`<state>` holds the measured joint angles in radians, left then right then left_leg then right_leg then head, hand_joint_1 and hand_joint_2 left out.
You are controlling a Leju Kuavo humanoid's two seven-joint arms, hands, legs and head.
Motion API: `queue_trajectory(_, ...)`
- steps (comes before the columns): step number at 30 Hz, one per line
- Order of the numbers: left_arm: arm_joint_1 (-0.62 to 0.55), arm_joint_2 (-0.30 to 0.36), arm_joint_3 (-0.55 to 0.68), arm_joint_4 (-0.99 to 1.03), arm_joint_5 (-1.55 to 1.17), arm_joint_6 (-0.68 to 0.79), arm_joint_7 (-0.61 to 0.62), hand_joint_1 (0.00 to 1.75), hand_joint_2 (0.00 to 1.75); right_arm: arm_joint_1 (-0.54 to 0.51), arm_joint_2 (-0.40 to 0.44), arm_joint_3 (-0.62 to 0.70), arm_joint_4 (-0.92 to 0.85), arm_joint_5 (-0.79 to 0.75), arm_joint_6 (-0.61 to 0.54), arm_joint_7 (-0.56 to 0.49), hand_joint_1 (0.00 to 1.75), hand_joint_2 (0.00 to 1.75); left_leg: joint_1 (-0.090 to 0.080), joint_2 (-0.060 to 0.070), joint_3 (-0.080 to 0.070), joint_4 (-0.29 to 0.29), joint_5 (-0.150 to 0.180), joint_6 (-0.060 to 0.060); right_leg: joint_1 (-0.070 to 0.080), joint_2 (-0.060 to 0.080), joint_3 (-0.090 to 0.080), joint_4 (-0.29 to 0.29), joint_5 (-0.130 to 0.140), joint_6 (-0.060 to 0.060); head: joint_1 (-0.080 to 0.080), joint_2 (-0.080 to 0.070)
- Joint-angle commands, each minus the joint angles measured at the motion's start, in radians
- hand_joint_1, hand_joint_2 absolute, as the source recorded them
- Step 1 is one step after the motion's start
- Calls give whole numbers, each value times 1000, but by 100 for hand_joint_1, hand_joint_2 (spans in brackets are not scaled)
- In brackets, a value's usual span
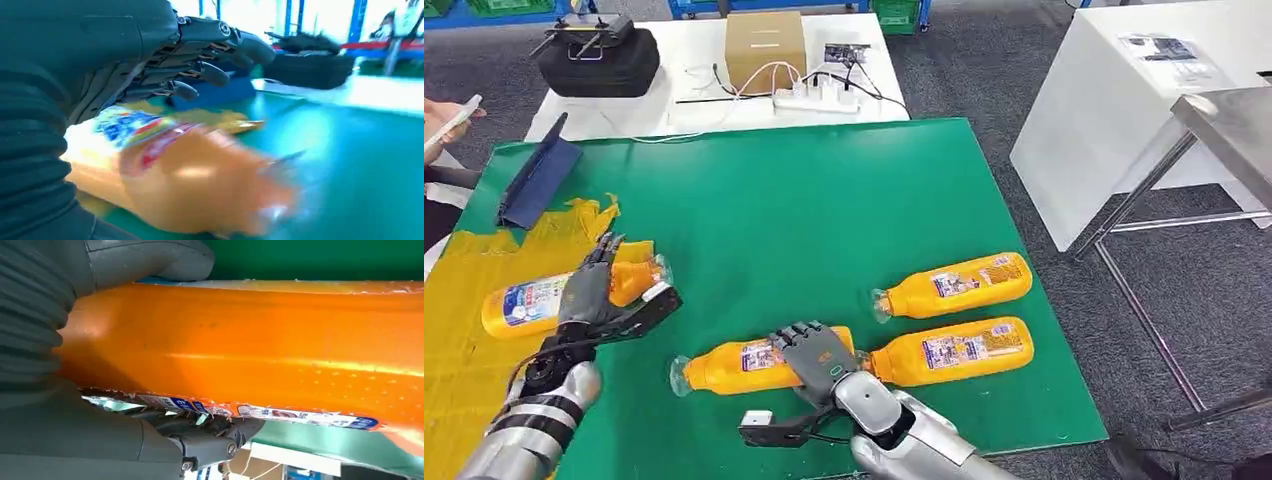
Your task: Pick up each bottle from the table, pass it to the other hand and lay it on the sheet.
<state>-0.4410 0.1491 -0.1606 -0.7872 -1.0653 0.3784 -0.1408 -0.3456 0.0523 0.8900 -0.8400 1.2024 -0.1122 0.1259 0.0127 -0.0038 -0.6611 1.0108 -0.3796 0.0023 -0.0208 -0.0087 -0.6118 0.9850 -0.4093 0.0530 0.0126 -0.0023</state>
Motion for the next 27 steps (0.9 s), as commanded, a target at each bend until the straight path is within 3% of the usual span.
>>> queue_trajectory(1,89,-62,45,-307,104,13,-36,0,175,37,-7,-63,39,24,-19,18,175,175,1,-2,5,0,-3,1,1,-2,6,-1,-3,-3,0,0)
queue_trajectory(6,105,-69,51,-353,127,11,-41,0,175,42,-5,-70,32,29,-28,19,175,175,1,-2,4,0,-2,1,1,-2,5,0,-3,-3,0,0)
queue_trajectory(11,214,-102,99,-606,288,-32,-82,0,175,111,23,-195,-107,108,-211,86,175,175,1,0,4,1,-3,1,1,0,5,0,-4,-3,0,0)
queue_trajectory(13,242,-116,124,-672,414,-110,-100,0,175,158,28,-262,-207,104,-290,64,175,175,1,0,3,2,-4,1,1,1,4,1,-4,-3,0,0)
queue_trajectory(18,243,-140,168,-672,747,-297,-150,0,175,243,77,-483,-358,-285,-503,-245,175,175,0,-1,-2,1,-3,0,1,0,-1,1,-3,-2,0,0)
queue_trajectory(20,236,-136,163,-653,785,-315,-151,0,175,251,86,-529,-364,-352,-548,-308,175,175,0,-2,-5,0,-1,0,0,-1,-3,0,-2,-2,0,0)
queue_trajectory(24,232,-136,157,-646,788,-316,-152,0,175,253,86,-535,-363,-357,-546,-316,175,175,0,-2,-4,0,-2,0,1,-1,-3,0,-2,-2,0,0)
queue_trajectory(27,233,-125,129,-643,904,-402,-156,0,175,278,123,-606,-414,-480,-586,-465,175,175,1,-1,-2,1,-3,0,1,0,-1,1,-3,-2,0,0)
